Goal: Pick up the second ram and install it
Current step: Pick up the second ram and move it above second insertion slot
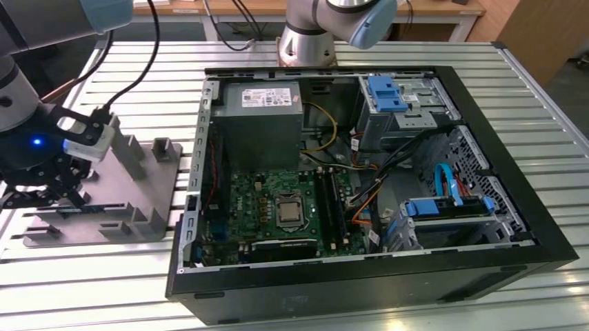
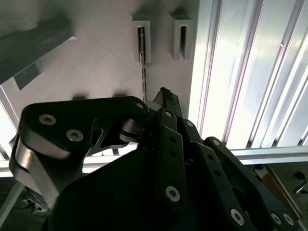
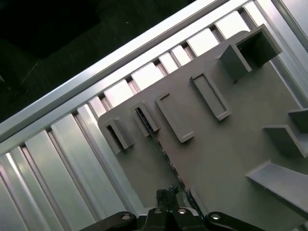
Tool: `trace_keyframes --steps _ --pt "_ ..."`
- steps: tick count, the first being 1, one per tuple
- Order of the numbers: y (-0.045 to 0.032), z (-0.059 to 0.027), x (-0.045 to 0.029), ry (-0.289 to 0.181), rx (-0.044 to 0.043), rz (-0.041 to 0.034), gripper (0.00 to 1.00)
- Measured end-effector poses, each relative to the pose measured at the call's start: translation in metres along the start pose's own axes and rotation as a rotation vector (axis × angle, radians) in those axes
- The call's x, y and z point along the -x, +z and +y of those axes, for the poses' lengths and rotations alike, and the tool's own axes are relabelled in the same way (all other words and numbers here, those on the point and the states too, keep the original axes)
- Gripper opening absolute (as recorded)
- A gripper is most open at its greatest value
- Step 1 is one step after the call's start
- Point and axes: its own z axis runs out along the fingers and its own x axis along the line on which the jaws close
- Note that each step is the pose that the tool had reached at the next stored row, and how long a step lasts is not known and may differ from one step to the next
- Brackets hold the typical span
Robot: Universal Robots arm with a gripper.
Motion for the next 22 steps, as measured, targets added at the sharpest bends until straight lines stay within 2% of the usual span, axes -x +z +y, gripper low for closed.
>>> trace_keyframes --steps 22 --pt "0.0000 0.0000 0.0000 -0.241 -0.0159 0.0090 0.10"
